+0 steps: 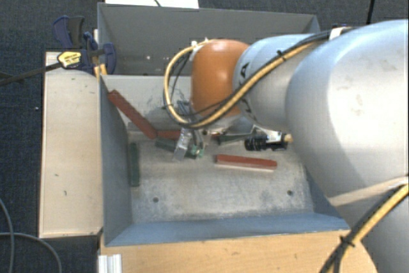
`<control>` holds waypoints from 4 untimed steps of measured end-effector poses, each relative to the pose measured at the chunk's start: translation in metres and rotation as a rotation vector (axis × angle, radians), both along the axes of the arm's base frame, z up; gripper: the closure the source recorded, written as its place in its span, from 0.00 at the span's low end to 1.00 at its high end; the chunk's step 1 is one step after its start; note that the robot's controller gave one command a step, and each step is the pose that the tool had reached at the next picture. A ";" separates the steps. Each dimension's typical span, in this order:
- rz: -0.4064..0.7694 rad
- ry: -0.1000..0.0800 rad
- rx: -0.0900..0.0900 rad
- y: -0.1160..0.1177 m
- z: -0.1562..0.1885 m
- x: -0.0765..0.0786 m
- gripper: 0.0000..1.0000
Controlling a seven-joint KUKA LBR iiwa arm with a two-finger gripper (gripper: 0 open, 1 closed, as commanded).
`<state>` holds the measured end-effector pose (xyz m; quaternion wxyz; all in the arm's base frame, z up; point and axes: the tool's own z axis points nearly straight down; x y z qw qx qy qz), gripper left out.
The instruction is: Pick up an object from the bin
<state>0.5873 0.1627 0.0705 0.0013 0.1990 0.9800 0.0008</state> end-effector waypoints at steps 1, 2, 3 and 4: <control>0.000 0.000 0.000 0.000 0.000 0.000 1.00; -0.002 -0.001 -0.001 0.000 0.034 0.001 1.00; -0.002 -0.001 -0.001 0.000 0.034 0.001 1.00; -0.002 -0.001 -0.001 0.000 0.034 0.001 1.00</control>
Offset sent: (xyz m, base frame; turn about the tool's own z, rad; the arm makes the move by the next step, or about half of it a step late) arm 0.0000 -0.0001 0.0844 0.0000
